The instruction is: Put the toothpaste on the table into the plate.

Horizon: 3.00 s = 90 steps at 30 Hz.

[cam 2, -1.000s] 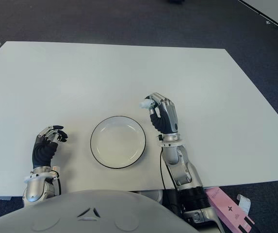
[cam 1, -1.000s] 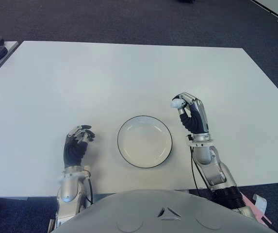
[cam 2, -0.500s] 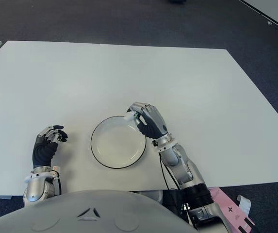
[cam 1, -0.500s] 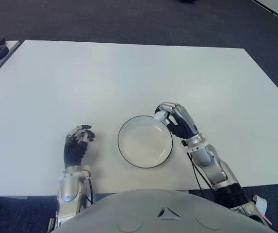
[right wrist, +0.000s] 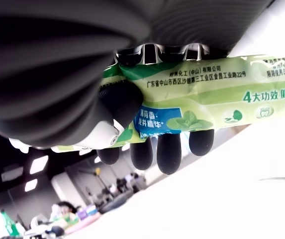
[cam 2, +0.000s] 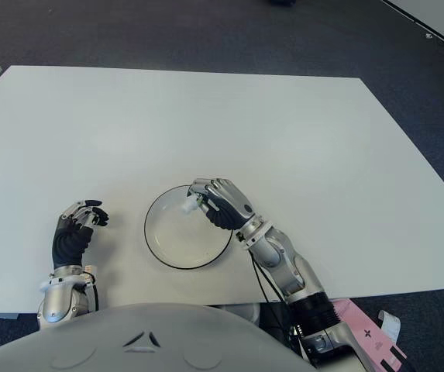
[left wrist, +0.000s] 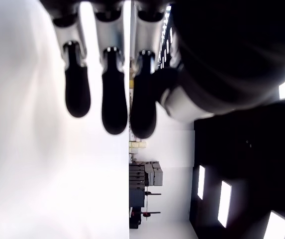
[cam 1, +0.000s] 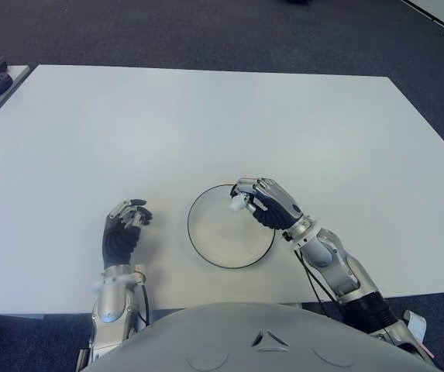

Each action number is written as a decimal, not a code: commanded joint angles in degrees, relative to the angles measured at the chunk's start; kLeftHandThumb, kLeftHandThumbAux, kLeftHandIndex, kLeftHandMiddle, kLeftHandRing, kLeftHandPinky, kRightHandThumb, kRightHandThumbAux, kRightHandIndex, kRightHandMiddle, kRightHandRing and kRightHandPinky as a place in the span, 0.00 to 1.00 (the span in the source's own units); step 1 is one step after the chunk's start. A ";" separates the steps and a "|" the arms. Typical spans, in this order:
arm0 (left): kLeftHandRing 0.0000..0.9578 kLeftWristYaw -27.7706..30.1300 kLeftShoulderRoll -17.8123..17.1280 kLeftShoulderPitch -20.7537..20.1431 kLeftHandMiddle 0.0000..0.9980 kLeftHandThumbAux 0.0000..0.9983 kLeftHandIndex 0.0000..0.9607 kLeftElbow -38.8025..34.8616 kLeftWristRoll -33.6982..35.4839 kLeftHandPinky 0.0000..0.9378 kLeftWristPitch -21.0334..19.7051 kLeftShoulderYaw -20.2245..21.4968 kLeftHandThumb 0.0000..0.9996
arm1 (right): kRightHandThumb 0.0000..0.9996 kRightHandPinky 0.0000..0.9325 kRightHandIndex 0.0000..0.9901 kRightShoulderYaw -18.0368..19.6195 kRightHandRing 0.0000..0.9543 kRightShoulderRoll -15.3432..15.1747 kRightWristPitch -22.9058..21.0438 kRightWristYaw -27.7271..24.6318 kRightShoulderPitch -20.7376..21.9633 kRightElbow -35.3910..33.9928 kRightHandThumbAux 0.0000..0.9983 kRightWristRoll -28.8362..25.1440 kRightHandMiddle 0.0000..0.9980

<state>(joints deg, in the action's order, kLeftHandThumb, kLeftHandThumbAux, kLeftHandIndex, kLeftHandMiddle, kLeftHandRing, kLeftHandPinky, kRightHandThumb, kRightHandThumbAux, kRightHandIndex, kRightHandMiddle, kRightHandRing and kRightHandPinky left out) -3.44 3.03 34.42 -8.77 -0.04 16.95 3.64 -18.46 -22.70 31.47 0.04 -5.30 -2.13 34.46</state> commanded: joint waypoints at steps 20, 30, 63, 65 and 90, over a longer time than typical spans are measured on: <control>0.57 -0.80 0.47 -0.77 0.57 0.72 0.45 0.91 -0.60 0.55 -0.98 0.05 0.70 | 0.98 0.55 0.43 -2.79 0.51 -0.70 -2.65 -3.48 1.26 2.34 0.67 4.04 0.41; 0.57 -1.20 0.39 -1.23 0.57 0.72 0.45 1.51 -0.98 0.55 -0.26 0.14 0.70 | 0.51 0.13 0.09 -3.61 0.09 -3.76 -3.02 -3.45 1.87 -0.32 0.43 10.02 0.07; 0.58 0.00 -0.39 -2.07 0.58 0.72 0.45 2.10 -0.04 0.55 -0.45 0.28 0.70 | 0.28 0.00 0.00 -1.73 0.00 -5.18 -5.66 -2.36 0.21 -2.33 0.14 9.42 0.00; 0.58 0.13 -0.46 -2.19 0.58 0.72 0.45 2.23 0.14 0.55 -0.45 0.32 0.70 | 0.29 0.00 0.00 -1.68 0.00 -5.06 -5.65 -2.62 0.31 -2.01 0.14 8.06 0.00; 0.58 0.71 -1.56 -4.62 0.58 0.72 0.45 5.33 0.66 0.55 1.71 0.84 0.70 | 0.20 0.38 0.16 16.66 0.33 16.06 -12.99 -4.31 -2.35 0.94 0.67 -48.94 0.32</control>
<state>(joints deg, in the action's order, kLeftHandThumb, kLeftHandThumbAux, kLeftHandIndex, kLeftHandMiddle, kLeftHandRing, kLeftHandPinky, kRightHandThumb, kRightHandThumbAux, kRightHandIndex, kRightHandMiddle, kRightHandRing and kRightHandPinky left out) -3.40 1.84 30.85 -4.58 0.12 19.02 4.25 -5.28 -12.03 22.59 -7.39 -7.69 -2.16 -7.46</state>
